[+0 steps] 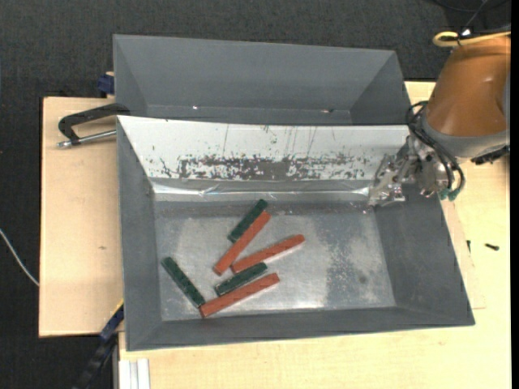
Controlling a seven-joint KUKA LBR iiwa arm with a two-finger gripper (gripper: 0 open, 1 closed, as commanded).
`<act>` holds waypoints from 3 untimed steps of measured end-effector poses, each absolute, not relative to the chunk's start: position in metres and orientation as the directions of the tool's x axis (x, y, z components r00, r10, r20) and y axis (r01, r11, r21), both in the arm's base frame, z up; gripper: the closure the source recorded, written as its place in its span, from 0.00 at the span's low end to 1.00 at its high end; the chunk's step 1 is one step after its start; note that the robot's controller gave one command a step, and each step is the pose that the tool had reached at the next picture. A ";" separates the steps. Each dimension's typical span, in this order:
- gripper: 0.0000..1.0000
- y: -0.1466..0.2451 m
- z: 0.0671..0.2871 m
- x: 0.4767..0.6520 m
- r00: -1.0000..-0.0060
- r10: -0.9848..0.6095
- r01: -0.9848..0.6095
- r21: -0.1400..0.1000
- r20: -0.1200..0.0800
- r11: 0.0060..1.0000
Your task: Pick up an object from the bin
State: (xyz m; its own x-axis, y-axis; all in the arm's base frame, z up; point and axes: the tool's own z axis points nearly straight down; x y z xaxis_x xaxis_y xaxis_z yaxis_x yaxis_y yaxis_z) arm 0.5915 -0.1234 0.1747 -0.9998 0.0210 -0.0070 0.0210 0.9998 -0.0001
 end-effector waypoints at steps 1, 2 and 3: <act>1.00 -0.117 0.154 0.591 -1.000 0.031 0.031 0.002 0.002 1.000; 0.00 -0.070 0.152 0.564 -0.942 -0.336 -0.336 0.000 -0.002 0.942; 0.00 -0.059 0.150 0.558 -0.915 -0.404 -0.404 0.002 -0.001 0.915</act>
Offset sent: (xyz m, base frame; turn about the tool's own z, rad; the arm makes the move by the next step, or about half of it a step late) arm -0.0343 0.0624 -0.0254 -0.4363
